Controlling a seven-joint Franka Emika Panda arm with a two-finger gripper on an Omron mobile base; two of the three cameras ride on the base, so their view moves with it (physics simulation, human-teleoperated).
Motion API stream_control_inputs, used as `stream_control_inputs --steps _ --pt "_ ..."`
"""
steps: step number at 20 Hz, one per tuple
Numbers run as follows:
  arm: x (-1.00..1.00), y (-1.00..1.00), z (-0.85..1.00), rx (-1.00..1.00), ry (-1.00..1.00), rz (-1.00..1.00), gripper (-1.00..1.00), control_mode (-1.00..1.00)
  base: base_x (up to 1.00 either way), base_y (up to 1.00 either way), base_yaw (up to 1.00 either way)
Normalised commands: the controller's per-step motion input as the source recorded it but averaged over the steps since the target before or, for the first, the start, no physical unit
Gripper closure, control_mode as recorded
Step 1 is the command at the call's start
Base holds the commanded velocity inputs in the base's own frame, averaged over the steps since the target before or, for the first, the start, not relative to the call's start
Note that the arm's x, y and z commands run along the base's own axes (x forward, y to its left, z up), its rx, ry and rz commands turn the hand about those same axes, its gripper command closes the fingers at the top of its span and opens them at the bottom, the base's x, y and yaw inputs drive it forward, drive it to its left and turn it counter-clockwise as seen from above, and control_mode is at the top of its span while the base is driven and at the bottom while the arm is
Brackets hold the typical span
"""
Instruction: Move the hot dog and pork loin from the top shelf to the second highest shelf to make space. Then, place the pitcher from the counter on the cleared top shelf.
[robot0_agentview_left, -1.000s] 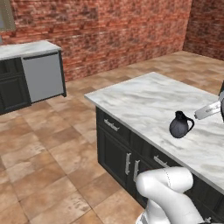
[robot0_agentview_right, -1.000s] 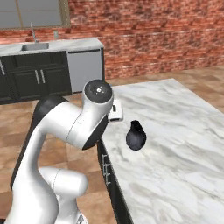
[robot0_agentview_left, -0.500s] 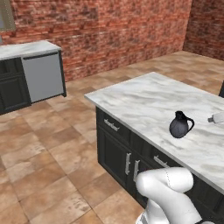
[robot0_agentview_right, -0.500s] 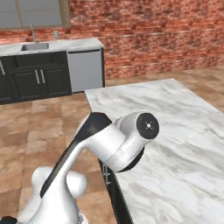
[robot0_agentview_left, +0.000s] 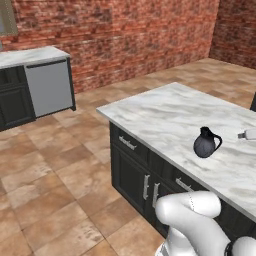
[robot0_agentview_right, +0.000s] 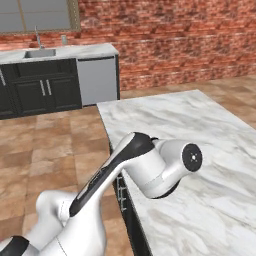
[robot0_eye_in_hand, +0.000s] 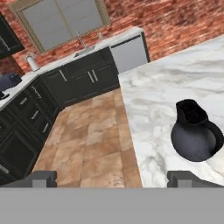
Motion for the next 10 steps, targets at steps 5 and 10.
stream_control_inputs --steps 5,10 --pt "0.51 0.00 -0.10 -0.05 0.07 0.12 -1.00 -1.00 0.00 0.00 0.00" --pt "0.47 -0.08 -0.31 -0.07 0.01 0.13 -1.00 -1.00 0.00 0.00 0.00"
